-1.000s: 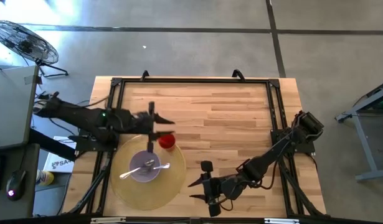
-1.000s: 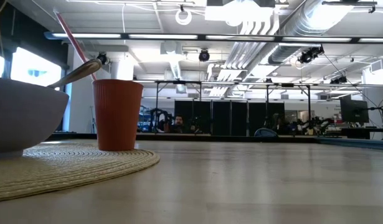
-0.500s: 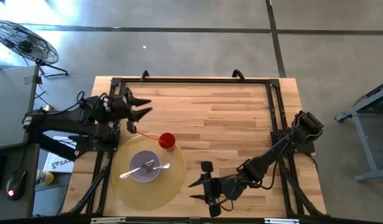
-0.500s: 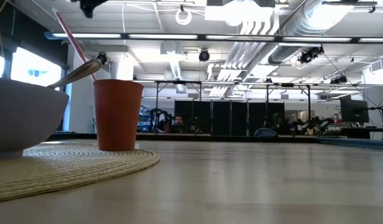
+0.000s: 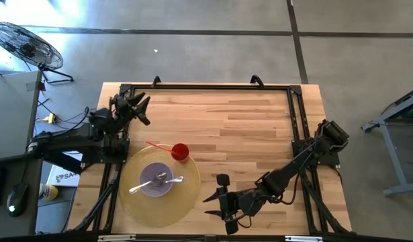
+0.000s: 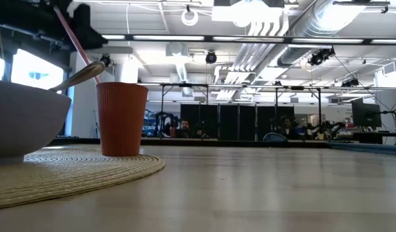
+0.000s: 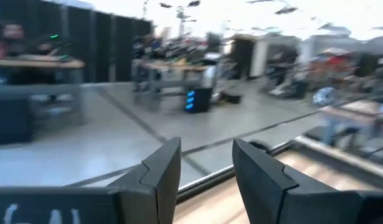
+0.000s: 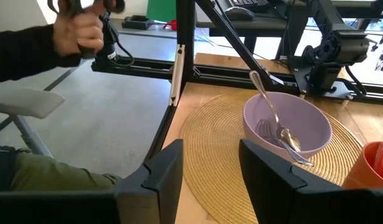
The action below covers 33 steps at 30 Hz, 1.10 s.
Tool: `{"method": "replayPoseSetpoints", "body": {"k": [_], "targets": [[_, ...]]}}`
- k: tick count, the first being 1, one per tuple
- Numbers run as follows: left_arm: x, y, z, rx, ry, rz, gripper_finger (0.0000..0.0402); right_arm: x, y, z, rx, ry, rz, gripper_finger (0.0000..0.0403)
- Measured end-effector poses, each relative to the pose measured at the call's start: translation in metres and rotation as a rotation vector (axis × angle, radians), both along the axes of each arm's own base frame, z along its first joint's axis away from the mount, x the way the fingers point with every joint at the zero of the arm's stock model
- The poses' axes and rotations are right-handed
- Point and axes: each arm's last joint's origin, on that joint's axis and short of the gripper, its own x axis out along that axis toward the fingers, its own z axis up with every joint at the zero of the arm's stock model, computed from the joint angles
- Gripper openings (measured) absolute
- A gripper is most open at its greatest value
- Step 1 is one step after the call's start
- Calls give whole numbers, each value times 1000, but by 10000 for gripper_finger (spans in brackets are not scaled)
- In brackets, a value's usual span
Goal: Pick & Place Utensil
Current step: Return to Home Position
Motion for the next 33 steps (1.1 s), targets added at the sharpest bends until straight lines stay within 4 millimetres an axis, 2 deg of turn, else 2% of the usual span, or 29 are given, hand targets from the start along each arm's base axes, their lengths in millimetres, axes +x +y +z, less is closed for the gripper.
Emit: {"method": "replayPoseSetpoints", "body": {"k": [12, 16, 23, 28, 33], "targets": [[6, 3, -49, -98, 180, 23, 143, 0, 0, 0, 1, 1, 0, 151], [8, 0, -57, -121, 254, -108, 143, 0, 0, 0, 1, 1, 0, 150], [5, -4, -67, -163, 340, -218, 143, 0, 0, 0, 5, 2, -1, 150], [-1, -6, -68, -160, 317, -270, 142, 0, 0, 0, 7, 3, 2, 151], [-5, -11, -87, -162, 268, -394, 116, 0, 0, 0, 8, 4, 2, 150]]}}
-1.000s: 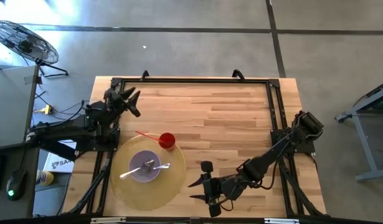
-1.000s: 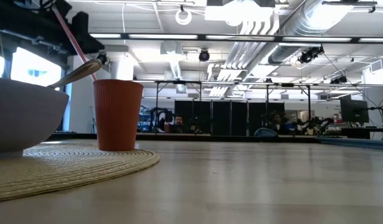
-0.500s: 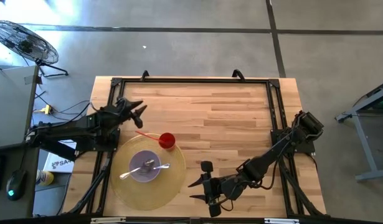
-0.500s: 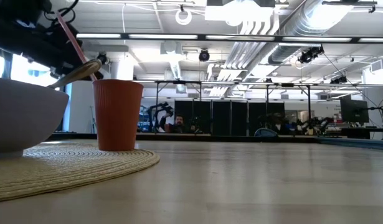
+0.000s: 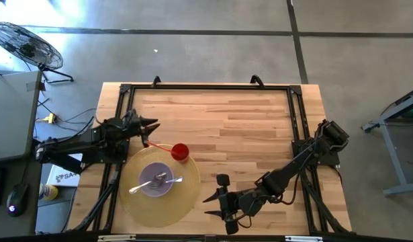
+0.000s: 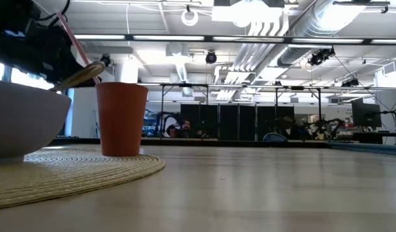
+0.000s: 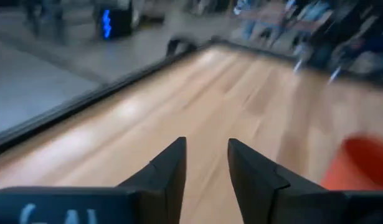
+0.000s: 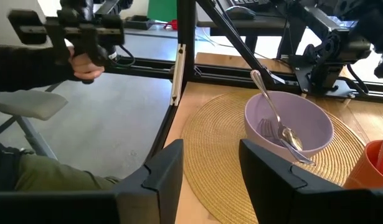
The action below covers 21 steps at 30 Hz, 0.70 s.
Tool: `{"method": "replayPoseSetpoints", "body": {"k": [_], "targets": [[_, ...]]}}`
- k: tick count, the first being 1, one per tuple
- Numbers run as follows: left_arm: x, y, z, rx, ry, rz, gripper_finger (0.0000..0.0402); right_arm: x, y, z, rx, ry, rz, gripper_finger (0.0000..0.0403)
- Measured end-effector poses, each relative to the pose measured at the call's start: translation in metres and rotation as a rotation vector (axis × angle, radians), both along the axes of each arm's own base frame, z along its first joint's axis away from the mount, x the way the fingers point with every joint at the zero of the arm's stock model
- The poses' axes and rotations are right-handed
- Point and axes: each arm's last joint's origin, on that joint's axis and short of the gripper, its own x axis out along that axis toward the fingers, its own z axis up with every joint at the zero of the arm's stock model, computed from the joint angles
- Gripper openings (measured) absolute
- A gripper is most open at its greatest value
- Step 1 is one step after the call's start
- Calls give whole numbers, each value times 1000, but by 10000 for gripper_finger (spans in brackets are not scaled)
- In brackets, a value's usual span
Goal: Pick & Place Utensil
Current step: Return to Home Position
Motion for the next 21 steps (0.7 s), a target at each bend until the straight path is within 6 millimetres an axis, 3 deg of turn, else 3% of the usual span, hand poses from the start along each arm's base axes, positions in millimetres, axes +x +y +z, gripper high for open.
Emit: {"method": "replayPoseSetpoints", "body": {"k": [11, 21], "targets": [[0, -9, 3, 9, -65, -314, 8, 0, 0, 0, -3, 0, 0, 151], [0, -12, 1, -6, -56, -400, 1, 0, 1, 0, -3, -1, 2, 151]]}}
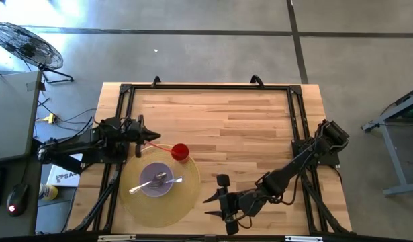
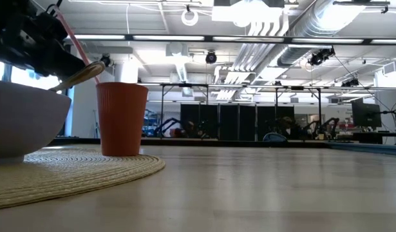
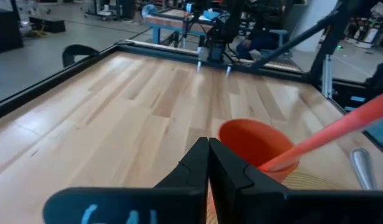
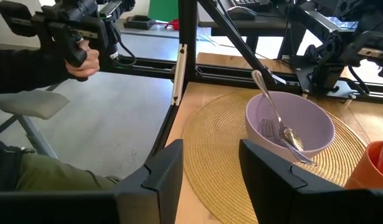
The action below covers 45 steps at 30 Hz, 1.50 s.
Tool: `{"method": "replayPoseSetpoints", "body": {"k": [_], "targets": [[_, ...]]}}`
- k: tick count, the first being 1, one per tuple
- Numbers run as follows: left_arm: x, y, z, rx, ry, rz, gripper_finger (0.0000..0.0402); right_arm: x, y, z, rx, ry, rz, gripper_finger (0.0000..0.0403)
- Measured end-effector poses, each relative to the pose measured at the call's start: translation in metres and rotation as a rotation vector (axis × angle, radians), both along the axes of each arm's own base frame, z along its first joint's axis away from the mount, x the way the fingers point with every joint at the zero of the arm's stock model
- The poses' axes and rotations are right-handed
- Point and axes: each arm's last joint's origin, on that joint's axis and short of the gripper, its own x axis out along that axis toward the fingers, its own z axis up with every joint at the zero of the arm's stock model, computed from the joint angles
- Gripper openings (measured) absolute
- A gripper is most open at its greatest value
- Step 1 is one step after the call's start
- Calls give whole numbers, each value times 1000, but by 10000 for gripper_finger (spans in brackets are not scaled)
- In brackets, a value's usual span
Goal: Pick & Place Utensil
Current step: Return to Home Position
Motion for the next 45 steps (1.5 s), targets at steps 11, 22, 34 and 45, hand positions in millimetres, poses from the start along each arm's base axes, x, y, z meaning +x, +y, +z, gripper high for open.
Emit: {"method": "replayPoseSetpoints", "body": {"k": [11, 22, 34, 45], "targets": [[3, 1, -1, -46, -59, 72, 0, 0, 0, 0, -2, -2, -7, 150], [9, -9, -5, -1, -133, 42, 0, -2, 2, 0, -1, -2, 3, 149], [15, -11, -13, 7, -40, 40, 0, -2, 2, 1, -52, -27, -50, 141], [15, -12, -10, 4, -72, 11, 0, 15, -22, 3, -104, -22, 156, 7]]}}
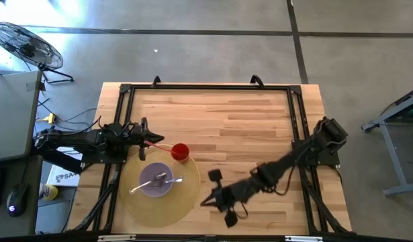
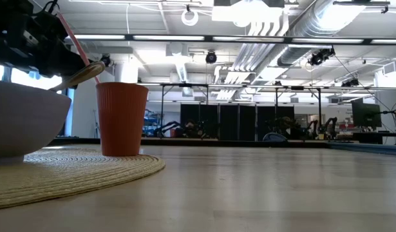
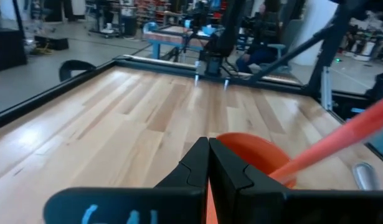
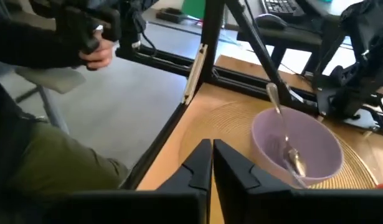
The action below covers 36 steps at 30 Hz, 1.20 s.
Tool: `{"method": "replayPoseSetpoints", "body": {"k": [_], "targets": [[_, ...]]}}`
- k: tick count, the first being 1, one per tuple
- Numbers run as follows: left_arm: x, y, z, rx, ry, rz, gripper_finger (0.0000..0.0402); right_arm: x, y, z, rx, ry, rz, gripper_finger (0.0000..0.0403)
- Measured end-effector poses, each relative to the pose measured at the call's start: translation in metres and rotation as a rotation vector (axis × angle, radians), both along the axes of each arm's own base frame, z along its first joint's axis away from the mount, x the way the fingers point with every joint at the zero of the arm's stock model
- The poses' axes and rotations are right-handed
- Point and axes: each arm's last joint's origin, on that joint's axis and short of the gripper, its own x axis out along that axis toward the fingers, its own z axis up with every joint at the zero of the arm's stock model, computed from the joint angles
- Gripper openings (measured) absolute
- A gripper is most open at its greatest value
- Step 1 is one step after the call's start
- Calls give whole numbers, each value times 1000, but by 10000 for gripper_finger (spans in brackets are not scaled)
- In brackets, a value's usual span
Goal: Pick & Place Utensil
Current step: Return to Home Position
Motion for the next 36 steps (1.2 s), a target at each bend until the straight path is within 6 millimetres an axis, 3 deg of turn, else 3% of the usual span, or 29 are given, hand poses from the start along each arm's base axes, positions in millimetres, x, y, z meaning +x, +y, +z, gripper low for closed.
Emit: {"method": "replayPoseSetpoints", "body": {"k": [4, 8, 15, 23, 29, 36], "targets": [[0, -1, 0, -2, 0, -27, 1, 7, -32, 8, 34, -18, 13, 22], [0, -1, 0, -2, 1, -23, 1, -4, -70, 3, 56, -82, -6, 25], [0, -1, -2, -2, 16, -20, 1, -75, -123, -19, 115, -224, -54, 3], [0, -1, -2, -2, 23, -20, 1, -161, -167, -38, 172, -404, -163, 8], [0, -1, -2, -2, 23, -19, 1, -192, -199, -58, 270, -459, -271, 2], [0, -1, -2, -2, 23, -19, 1, -212, -212, -85, 277, -505, -277, 1]]}}
